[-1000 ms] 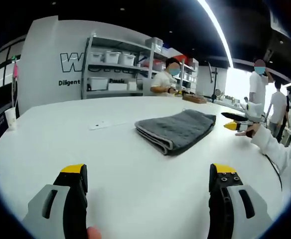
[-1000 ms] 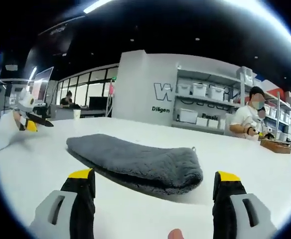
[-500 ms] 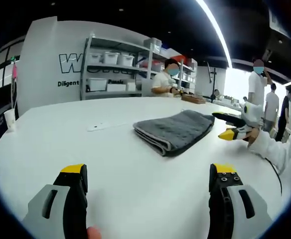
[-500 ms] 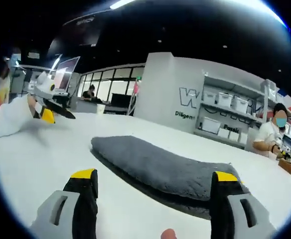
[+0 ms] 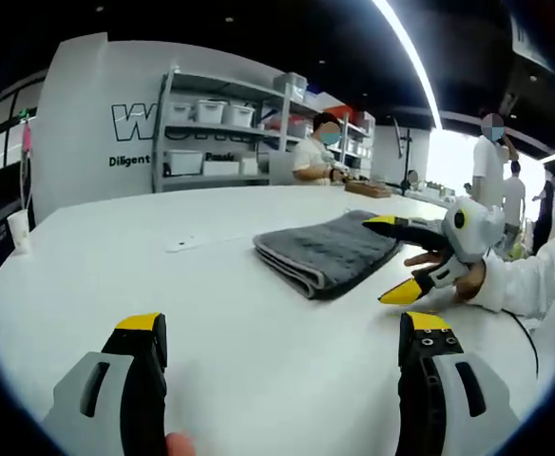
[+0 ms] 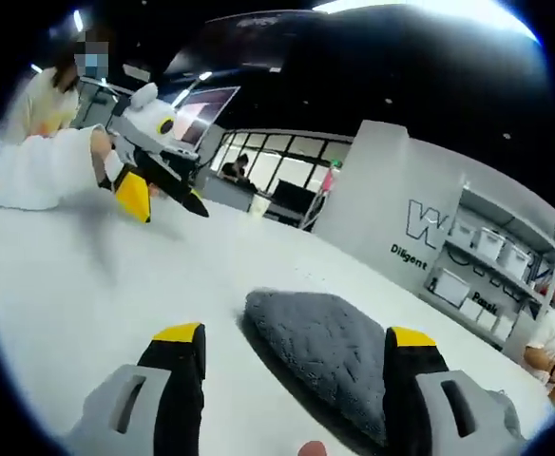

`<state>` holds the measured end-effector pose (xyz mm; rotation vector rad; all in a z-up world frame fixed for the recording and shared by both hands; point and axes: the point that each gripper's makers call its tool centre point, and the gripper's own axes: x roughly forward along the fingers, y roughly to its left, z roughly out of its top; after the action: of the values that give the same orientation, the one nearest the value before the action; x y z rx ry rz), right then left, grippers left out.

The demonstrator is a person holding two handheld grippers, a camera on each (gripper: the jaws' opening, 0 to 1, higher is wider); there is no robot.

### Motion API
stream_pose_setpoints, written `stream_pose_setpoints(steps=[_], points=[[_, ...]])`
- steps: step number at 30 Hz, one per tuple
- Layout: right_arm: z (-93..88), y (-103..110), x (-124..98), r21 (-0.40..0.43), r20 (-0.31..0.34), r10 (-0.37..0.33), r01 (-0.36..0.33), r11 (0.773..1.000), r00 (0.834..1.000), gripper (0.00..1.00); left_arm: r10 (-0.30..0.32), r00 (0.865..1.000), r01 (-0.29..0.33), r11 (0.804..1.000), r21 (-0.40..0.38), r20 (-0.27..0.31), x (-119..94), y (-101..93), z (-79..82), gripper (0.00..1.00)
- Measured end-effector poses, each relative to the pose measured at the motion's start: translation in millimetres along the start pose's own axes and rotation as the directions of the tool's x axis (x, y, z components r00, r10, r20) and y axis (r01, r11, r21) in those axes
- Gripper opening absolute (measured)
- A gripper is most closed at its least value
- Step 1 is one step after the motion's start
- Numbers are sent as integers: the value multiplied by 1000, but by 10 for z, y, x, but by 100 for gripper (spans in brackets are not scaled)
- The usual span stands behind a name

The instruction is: Open the folded towel by lifting each exposed corner and separating the folded layers until the towel lies flat within the target outline without major curled edges

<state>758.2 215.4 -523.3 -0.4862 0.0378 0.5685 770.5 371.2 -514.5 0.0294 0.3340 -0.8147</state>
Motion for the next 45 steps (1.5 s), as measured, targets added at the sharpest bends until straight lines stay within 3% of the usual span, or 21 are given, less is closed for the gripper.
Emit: stream_pose_setpoints(steps=[11, 13, 16, 21, 30, 34, 45], points=[[75, 65, 446, -17, -2, 37, -37, 999, 999, 56, 2, 1000, -2, 1000, -1, 4, -16, -7, 11, 100], [67, 65, 473, -9, -5, 41, -41, 999, 999, 53, 2, 1000, -2, 1000, -1, 6, -21, -7, 18, 100], [47, 74, 494, -9, -10, 53, -53, 999, 999, 40, 1, 1000, -1, 1000, -1, 10, -24, -13, 32, 100], [-41, 97, 523, -17, -40, 62, -62, 998, 997, 35, -1, 1000, 1, 1000, 2, 11, -20, -25, 40, 100], [16, 200, 534, -17, -8, 124, -124, 992, 992, 3, 1, 1000, -1, 1000, -2, 10, -21, -19, 36, 100], [23, 169, 522, -17, -1, 119, -119, 993, 993, 0, 3, 1000, -3, 1000, -4, 6, -16, -11, 20, 100], [188, -212, 324, 42, 118, 22, -28, 999, 993, 0, 14, 1000, -14, 1000, 0, -10, 13, 31, -33, 100]])
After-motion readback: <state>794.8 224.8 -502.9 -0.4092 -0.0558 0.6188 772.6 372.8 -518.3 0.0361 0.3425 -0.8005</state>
